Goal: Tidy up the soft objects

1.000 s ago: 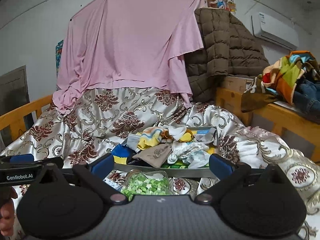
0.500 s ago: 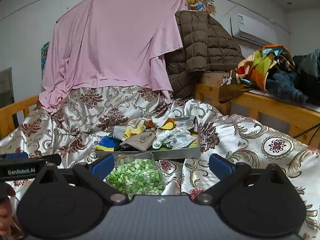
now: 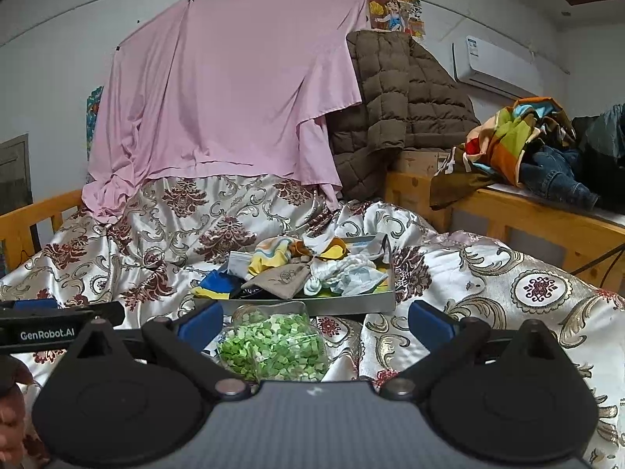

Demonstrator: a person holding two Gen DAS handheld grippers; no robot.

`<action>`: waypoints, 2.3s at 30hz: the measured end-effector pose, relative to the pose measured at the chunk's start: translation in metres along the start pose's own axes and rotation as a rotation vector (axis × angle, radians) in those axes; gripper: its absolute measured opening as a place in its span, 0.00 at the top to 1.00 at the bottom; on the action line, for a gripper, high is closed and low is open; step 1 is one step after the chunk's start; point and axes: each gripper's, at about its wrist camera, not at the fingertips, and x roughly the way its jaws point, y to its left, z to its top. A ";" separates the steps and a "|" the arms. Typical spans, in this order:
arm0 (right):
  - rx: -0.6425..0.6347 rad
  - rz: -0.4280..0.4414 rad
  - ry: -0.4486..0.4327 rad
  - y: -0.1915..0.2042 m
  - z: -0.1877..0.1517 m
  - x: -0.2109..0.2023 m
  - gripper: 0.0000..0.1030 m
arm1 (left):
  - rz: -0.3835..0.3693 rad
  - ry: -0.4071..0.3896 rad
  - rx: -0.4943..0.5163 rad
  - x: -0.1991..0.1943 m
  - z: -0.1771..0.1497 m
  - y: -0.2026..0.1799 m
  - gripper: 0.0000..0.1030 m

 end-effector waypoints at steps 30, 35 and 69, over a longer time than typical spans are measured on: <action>0.062 0.016 0.070 -0.008 -0.042 0.012 0.00 | 0.109 0.041 0.021 -0.013 -0.032 -0.001 0.01; 0.054 0.014 0.080 -0.007 -0.045 0.014 0.00 | 0.113 0.034 0.018 -0.013 -0.034 -0.002 0.01; 0.021 0.041 0.139 0.002 -0.057 0.022 0.00 | 0.171 0.019 -0.006 -0.015 -0.046 0.002 0.01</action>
